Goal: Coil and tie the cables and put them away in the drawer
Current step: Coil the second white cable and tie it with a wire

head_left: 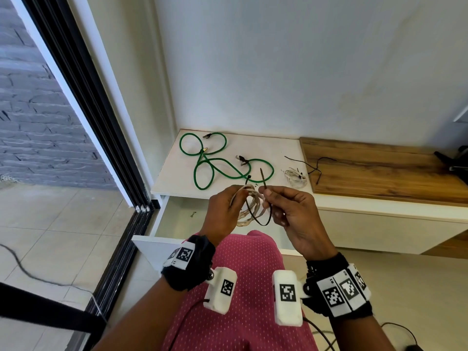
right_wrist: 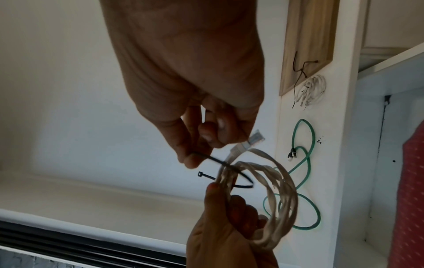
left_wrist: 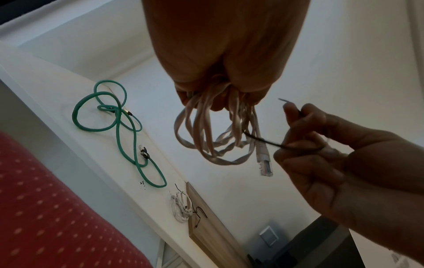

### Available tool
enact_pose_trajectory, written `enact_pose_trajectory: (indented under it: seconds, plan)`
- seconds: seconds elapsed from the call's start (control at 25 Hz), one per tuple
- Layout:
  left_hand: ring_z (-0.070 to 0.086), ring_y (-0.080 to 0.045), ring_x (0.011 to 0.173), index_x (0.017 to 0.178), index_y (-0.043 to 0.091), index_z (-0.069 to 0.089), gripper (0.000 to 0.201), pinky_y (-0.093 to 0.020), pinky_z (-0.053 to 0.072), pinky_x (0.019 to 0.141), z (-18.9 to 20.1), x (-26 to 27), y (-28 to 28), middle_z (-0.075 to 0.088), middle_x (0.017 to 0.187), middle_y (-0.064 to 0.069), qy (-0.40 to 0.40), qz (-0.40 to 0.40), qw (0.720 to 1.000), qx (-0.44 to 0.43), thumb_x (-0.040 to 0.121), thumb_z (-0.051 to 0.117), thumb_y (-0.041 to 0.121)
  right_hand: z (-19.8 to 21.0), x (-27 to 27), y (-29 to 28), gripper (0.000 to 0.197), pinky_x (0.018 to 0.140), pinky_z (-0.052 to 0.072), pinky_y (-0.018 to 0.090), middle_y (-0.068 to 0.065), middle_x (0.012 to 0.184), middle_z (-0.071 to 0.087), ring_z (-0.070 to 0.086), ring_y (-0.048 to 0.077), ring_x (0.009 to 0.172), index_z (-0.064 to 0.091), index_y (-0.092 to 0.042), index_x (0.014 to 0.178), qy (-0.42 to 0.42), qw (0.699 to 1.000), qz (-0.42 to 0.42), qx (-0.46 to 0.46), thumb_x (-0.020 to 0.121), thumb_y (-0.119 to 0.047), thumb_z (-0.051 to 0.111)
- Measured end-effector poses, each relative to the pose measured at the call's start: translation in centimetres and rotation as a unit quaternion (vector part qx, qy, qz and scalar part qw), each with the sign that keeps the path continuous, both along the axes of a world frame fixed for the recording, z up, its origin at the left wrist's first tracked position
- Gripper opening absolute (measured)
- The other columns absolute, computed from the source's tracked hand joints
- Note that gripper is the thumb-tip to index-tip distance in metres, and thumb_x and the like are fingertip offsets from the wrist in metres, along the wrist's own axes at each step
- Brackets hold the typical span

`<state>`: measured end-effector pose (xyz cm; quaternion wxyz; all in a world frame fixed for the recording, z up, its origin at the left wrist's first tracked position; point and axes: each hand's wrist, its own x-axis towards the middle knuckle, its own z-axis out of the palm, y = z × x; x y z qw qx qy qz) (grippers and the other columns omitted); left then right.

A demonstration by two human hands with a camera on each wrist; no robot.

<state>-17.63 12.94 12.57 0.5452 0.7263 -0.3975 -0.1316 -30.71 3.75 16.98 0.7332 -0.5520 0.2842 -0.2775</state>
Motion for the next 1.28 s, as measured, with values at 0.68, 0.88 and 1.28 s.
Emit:
enact_pose_trajectory:
  seconds: [0.68,0.88,1.28]
  plan:
    - [0.063,-0.008,0.085,0.117,0.014,0.066,0.033,-0.014,0.045,0.075,0.9,-1.0,0.1,0.072,0.104,-0.004,-0.068,-0.069,0.995,0.037,0.099,0.046,0.033,-0.5,1.6,-1.2,0.021,0.071,0.056,0.027,0.001,0.086,0.071,0.067,0.011,0.076,0.071,-0.007,0.105,0.077,0.955,-0.08,-0.276,0.085,-0.014,0.069]
    - [0.06,0.005,0.078,0.128,0.017,0.059,0.033,-0.003,0.039,0.07,1.1,-1.0,0.0,0.071,0.102,0.0,-0.075,-0.093,0.992,0.03,0.099,0.047,0.028,-0.6,1.5,-1.7,0.019,0.08,0.057,0.035,0.003,0.091,0.072,0.065,0.011,0.084,0.072,-0.007,0.104,0.122,0.938,-0.053,-0.321,0.088,-0.014,0.066]
    - [0.053,-0.001,0.061,0.093,0.008,0.071,0.025,-0.014,0.04,0.059,1.0,-0.8,-0.6,0.06,0.065,0.016,0.045,-0.062,0.997,-0.022,0.098,0.049,0.019,0.5,0.1,-0.8,0.018,0.045,0.042,0.024,0.014,0.069,0.065,0.045,0.018,0.05,0.071,0.002,0.1,-0.02,0.995,-0.031,-0.088,0.086,-0.007,0.066]
